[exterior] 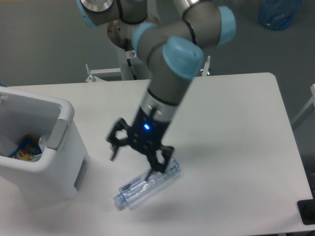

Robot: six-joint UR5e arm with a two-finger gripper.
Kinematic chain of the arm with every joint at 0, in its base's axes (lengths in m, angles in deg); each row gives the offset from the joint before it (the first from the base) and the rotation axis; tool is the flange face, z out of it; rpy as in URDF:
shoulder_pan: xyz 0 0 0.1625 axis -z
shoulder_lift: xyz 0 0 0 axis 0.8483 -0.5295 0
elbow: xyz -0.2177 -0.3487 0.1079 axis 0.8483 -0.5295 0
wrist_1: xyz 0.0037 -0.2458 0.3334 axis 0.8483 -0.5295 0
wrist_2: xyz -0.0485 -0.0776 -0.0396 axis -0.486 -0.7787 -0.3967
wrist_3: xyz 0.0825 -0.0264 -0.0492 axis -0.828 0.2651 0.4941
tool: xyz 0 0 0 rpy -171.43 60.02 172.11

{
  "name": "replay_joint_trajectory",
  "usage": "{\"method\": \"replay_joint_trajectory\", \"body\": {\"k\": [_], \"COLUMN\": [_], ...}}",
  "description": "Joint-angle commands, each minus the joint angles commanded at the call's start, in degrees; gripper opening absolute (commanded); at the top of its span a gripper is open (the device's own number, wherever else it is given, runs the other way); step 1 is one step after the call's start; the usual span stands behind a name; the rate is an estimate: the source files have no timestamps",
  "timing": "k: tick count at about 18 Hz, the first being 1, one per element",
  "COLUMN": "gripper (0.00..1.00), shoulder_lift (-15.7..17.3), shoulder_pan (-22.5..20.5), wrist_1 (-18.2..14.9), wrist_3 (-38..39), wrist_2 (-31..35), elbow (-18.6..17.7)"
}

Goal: Place the trash in the trash can
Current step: 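Lower the gripper over the clear plastic bottle and grasp it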

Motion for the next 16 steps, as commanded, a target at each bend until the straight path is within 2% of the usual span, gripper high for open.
{"method": "replay_joint_trajectory", "body": {"k": [7,16], "gripper": [1.00,1.00], "shoulder_lift": [-5.98,-8.80], "shoulder_pan": [4.13,7.04], "wrist_1": [0.09,-0.09], "wrist_3": [-0.09,-0.26], "wrist_2": [10.73,14.69], "elbow": [0.44,0.80]}}
